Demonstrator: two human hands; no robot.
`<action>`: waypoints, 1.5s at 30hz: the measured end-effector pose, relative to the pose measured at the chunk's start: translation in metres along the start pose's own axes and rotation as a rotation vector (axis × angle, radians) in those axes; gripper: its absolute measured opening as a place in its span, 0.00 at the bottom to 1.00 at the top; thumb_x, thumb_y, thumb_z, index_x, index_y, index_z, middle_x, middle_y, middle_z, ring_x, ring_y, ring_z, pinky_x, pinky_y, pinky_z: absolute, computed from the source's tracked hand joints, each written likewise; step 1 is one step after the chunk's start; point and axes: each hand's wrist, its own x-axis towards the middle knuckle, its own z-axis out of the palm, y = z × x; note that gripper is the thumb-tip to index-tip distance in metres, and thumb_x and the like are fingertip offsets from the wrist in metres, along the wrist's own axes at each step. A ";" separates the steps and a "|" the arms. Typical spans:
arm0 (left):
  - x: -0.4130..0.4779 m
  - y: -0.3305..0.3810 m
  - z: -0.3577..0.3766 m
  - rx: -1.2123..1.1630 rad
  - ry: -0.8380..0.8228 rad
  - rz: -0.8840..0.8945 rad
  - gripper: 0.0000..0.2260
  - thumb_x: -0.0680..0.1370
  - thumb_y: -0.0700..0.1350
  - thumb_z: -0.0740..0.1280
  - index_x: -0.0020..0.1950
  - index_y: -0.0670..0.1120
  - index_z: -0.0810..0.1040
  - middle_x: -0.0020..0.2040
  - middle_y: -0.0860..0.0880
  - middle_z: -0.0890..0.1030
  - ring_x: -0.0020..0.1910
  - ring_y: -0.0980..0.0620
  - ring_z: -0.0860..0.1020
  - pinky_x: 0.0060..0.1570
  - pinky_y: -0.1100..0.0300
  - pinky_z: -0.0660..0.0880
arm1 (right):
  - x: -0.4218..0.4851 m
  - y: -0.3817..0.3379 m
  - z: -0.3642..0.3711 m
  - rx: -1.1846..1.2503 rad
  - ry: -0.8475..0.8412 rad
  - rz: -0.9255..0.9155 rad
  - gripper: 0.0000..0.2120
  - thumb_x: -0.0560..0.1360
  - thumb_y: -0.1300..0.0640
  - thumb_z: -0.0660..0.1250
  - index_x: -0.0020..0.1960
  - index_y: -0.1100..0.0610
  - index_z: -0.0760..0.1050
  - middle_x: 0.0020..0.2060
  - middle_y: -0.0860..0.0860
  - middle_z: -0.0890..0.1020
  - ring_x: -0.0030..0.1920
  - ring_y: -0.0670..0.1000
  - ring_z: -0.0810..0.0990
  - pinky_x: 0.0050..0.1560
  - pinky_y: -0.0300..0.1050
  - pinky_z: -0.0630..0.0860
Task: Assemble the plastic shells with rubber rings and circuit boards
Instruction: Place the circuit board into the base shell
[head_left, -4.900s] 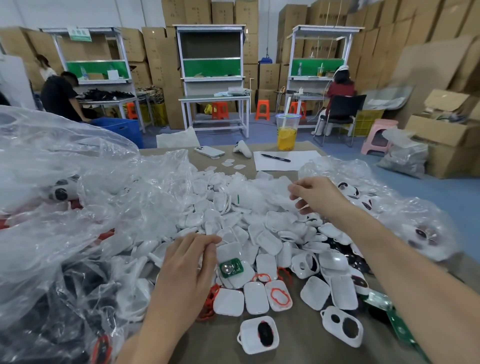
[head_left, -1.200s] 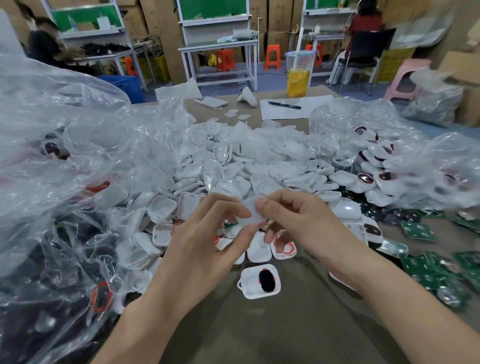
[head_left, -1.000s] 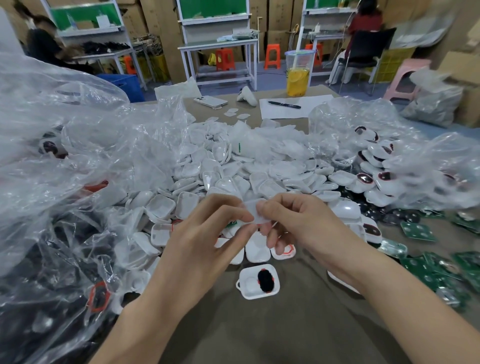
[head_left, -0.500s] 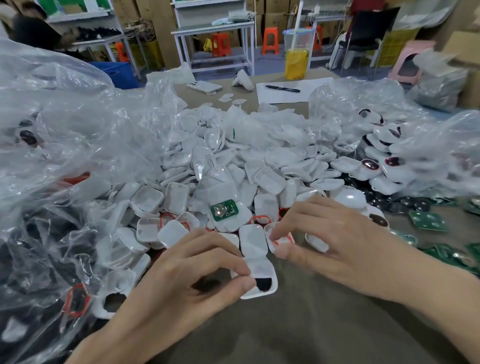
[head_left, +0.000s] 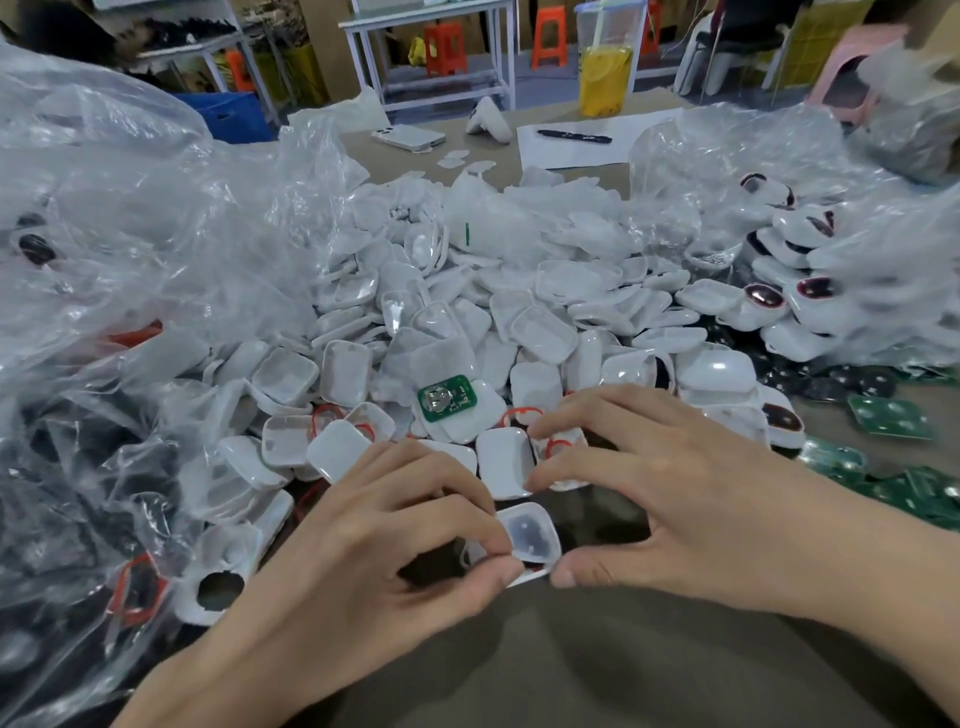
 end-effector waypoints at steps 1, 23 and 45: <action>0.000 0.000 0.000 0.002 -0.004 -0.004 0.07 0.78 0.54 0.70 0.44 0.53 0.83 0.47 0.61 0.79 0.49 0.58 0.76 0.49 0.56 0.73 | 0.000 0.000 0.000 0.005 -0.008 0.002 0.23 0.73 0.25 0.58 0.60 0.37 0.72 0.66 0.36 0.69 0.70 0.41 0.62 0.69 0.42 0.63; -0.001 -0.001 -0.001 0.061 -0.090 -0.033 0.11 0.80 0.59 0.65 0.46 0.57 0.84 0.52 0.61 0.76 0.53 0.59 0.74 0.52 0.63 0.70 | 0.003 -0.006 -0.001 0.034 0.008 -0.130 0.14 0.76 0.33 0.64 0.57 0.37 0.74 0.60 0.35 0.74 0.65 0.42 0.68 0.64 0.43 0.66; -0.001 0.003 -0.003 0.032 -0.050 0.012 0.17 0.83 0.51 0.61 0.39 0.48 0.82 0.46 0.59 0.80 0.49 0.54 0.76 0.50 0.54 0.70 | 0.003 -0.007 0.001 0.100 -0.042 -0.135 0.08 0.77 0.37 0.64 0.48 0.38 0.78 0.54 0.35 0.75 0.57 0.42 0.72 0.60 0.36 0.65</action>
